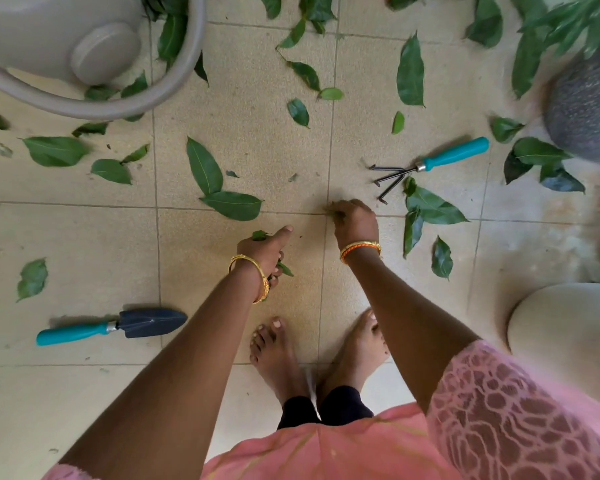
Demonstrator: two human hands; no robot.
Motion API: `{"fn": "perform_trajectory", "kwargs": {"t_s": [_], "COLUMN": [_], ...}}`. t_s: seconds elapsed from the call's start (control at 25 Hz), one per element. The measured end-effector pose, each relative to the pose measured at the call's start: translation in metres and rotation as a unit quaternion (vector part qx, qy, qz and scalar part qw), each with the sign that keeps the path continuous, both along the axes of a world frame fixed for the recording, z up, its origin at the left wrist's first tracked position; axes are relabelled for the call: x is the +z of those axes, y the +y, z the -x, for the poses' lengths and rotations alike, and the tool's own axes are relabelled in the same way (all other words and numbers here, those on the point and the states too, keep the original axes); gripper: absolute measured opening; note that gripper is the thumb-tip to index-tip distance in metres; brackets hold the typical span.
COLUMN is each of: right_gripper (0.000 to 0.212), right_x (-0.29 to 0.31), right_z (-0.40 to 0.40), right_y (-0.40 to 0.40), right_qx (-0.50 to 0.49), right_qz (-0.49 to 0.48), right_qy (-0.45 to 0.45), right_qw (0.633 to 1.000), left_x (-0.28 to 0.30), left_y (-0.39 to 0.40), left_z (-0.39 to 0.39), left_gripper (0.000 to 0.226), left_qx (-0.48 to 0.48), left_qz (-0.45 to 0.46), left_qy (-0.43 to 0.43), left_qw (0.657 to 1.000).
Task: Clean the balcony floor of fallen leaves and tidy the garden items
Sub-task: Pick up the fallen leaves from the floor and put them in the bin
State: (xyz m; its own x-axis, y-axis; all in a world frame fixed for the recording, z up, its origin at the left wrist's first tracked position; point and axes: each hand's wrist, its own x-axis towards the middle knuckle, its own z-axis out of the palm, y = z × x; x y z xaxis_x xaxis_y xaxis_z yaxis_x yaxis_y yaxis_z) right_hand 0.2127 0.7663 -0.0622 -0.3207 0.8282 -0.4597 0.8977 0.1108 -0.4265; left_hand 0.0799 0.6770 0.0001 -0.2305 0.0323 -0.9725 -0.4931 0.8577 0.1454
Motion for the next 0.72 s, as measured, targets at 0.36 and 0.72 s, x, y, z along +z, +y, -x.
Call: {"fn": "perform_trajectory", "kwargs": {"t_s": [0.36,0.72], "right_gripper": [0.026,0.095], "right_x": [0.089,0.038], "right_z": [-0.028,-0.096], "right_y": [-0.034,0.05], "right_qx": [-0.413,0.133], "right_qz": [0.399,0.094], "right_qy": [0.246,-0.188], "right_qw": [0.781,0.969], "left_x": [0.027,0.018], "left_y": [0.021,0.05], "left_z": [-0.066,-0.08], "left_gripper": [0.036,0.036], "left_qx": [-0.099,-0.135], "left_qz": [-0.032,-0.07], "left_qy": [0.021,0.014], "left_qw": [0.994,0.988]}}
